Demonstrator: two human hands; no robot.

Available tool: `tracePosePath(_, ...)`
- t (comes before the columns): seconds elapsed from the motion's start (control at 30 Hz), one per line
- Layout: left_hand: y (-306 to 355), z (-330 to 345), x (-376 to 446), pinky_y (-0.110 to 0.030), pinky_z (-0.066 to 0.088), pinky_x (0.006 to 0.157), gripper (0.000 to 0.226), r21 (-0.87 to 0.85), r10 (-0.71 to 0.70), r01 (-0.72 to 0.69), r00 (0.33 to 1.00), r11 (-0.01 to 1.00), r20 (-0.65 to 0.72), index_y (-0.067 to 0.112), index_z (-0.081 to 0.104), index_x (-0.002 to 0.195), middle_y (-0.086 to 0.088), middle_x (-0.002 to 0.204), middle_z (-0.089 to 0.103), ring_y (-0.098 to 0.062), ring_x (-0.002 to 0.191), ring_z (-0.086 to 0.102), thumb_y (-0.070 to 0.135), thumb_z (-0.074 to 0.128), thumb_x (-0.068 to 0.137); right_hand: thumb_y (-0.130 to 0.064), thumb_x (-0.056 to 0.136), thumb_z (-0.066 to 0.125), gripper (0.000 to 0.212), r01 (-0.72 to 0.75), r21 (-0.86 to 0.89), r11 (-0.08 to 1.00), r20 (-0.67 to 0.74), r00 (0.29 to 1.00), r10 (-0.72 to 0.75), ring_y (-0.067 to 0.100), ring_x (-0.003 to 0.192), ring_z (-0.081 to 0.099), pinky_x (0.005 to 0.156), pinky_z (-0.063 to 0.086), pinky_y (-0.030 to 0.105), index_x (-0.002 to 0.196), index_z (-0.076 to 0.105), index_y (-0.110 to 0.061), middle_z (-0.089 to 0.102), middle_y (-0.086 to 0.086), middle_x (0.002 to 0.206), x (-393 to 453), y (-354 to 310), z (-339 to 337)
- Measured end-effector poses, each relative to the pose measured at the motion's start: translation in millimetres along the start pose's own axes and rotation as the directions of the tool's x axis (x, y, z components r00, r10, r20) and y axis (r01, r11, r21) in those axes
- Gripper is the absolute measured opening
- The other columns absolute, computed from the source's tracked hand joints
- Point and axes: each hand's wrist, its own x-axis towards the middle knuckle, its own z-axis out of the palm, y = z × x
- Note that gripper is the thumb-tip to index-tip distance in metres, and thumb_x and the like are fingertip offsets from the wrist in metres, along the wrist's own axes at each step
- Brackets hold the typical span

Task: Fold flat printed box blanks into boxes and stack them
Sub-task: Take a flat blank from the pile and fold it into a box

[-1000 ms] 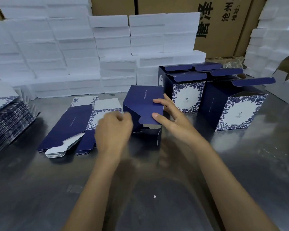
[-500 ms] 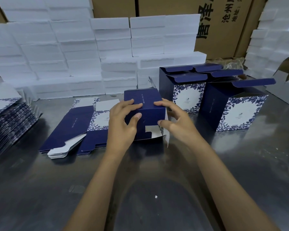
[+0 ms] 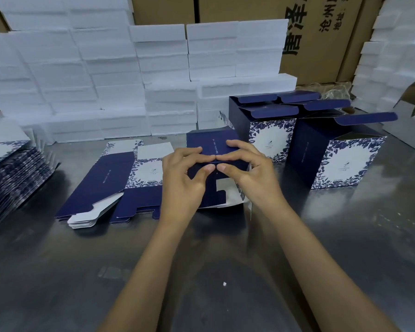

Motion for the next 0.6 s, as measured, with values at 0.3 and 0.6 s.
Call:
tracePosePath(0.3, -1.9, -3.0, 1.2, -0.021, 0.04, 0.094, 0.023, 0.07, 0.044, -0.045, 0.999, 0.997, 0.026, 0.034, 0.075, 0.105, 0.018, 0.12, 0.064, -0.003, 0.12, 0.043, 0.016, 0.068, 0.093, -0.001, 0.09, 0.071, 0.026, -0.019, 0.014, 1.0, 0.088, 0.996, 0.018, -0.002, 0.13, 0.047, 0.105, 0.033, 0.005, 0.11, 0.076, -0.017, 0.054, -0.002, 0.147, -0.3, -3.2, -9.4)
tracePosePath(0.6, -1.7, -2.5, -7.4, -0.035, 0.024, 0.111, 0.038, 0.346, 0.255, -0.368, 0.909, 0.863, 0.331, 0.026, 0.048, 0.099, 0.011, 0.14, 0.043, -0.017, 0.146, 0.023, 0.029, 0.068, 0.066, -0.003, 0.091, 0.071, 0.061, -0.137, 0.187, 0.973, 0.064, 0.99, 0.127, -0.012, 0.122, 0.053, 0.092, 0.05, 0.012, 0.144, 0.051, -0.028, 0.053, -0.018, 0.141, 0.2, 3.9, -10.5)
